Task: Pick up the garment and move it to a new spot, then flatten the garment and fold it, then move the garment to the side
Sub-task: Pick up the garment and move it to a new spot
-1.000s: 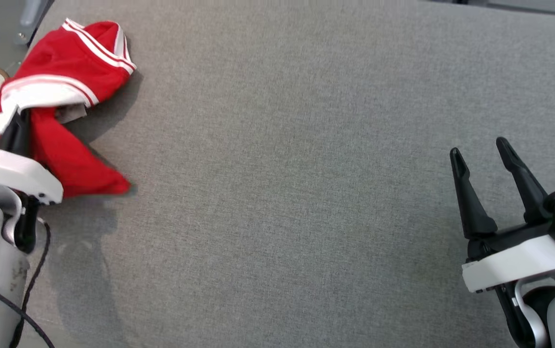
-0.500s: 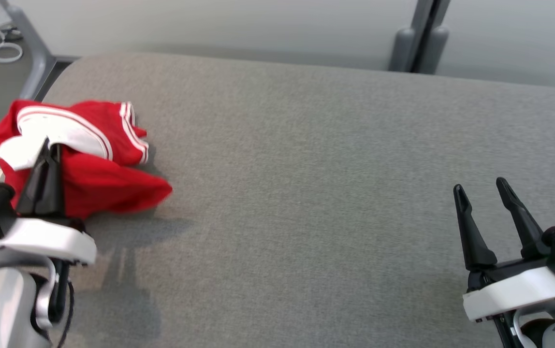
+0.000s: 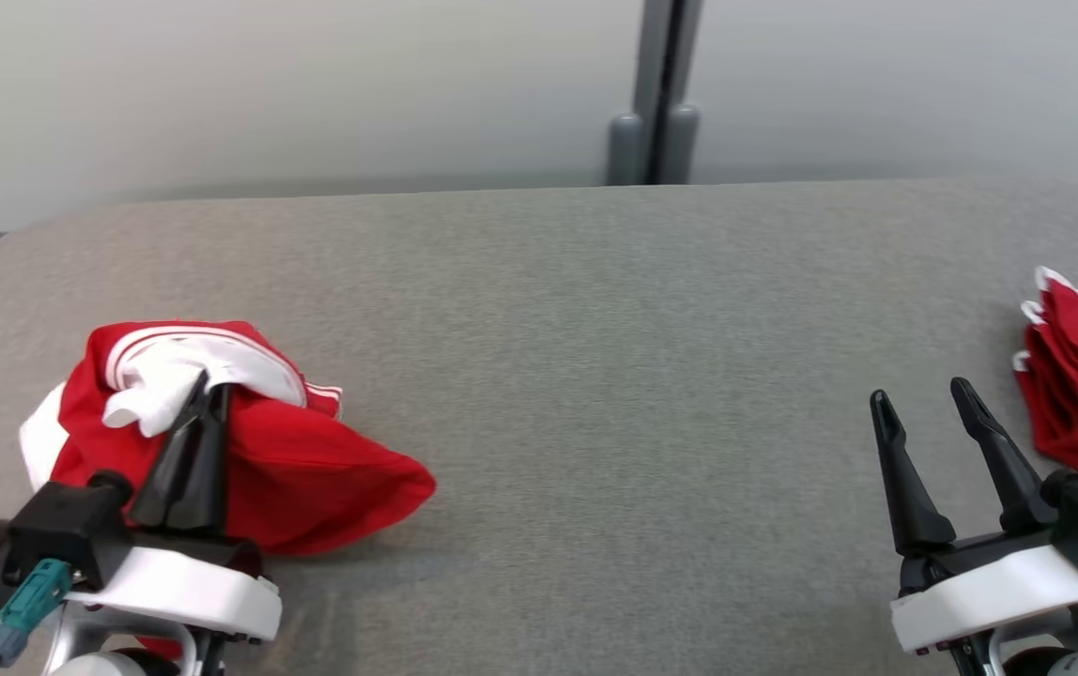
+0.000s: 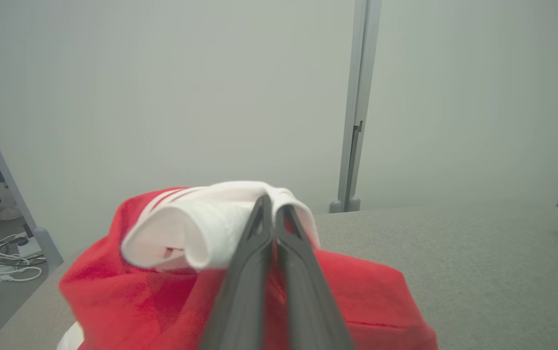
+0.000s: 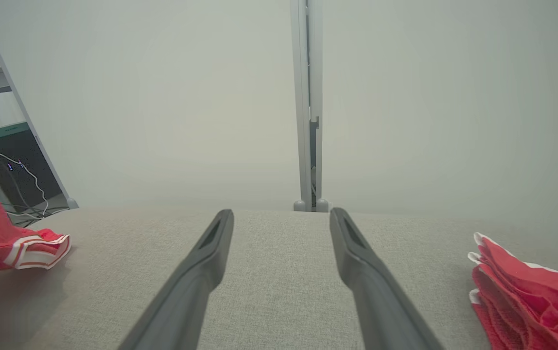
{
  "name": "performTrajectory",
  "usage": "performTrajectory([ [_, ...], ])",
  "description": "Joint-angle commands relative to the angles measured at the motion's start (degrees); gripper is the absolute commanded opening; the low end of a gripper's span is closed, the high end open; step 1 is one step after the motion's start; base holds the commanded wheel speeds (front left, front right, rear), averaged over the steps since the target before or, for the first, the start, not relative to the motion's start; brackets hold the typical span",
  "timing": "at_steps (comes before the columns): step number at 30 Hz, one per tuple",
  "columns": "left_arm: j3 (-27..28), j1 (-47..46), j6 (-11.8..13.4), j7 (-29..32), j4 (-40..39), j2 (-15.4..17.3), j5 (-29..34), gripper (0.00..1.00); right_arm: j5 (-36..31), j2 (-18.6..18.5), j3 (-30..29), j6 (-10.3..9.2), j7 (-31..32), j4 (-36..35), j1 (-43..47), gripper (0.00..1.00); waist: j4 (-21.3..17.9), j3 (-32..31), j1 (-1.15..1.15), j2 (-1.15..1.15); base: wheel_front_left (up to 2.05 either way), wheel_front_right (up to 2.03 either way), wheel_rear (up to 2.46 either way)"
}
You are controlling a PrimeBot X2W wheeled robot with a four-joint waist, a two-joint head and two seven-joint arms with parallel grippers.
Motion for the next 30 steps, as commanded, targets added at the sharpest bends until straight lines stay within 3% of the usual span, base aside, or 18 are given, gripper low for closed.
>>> performTrajectory([
  [1,-0.60,-1.08,-0.33,0.12,-0.88,0.10,0.58,0.00,0.14,-0.21,0.43,0.01,0.24,-0.47,-0.28,1.00,-2.85,0.67,0.00,0.00,0.00,0.00,0.00],
  [10,-7.68,-8.34,-4.94,1.77,0.41,-2.16,2.19,0.00,0.84,-0.26,1.88,0.01,-0.80,-0.54,-2.15,1.00,-12.97,4.59,0.00,0.00,0.00,0.00,0.00],
  [15,-13.64,-13.41,-8.69,3.23,4.39,-5.04,3.24,0.00,2.28,-0.22,1.63,0.01,-2.51,-0.02,-2.44,1.00,-17.97,7.57,0.00,0.00,0.00,0.00,0.00],
  [22,-20.46,-19.33,-13.83,4.65,16.49,-9.09,4.17,0.00,4.82,-0.22,2.11,0.01,-5.25,2.05,-3.05,1.00,-22.15,11.42,0.00,0.00,0.00,0.00,0.00],
  [27,-22.41,-21.03,-14.90,4.14,23.25,-10.36,4.81,0.00,5.70,-0.22,2.50,0.01,-6.75,3.49,-3.70,1.00,-23.08,12.86,0.00,0.00,0.00,0.00,0.00],
  [29,-22.59,-21.67,-15.53,3.24,25.29,-11.34,4.10,0.49,6.00,-0.23,2.57,0.01,-7.49,4.02,-3.79,1.00,-23.10,13.10,0.00,0.00,0.00,0.00,0.00],
  [30,-22.75,-21.79,-15.81,2.51,25.84,-11.72,3.99,1.00,5.98,-0.24,2.35,0.01,-7.61,4.45,-3.70,1.00,-22.90,13.17,0.00,0.00,0.00,0.00,0.00],
])
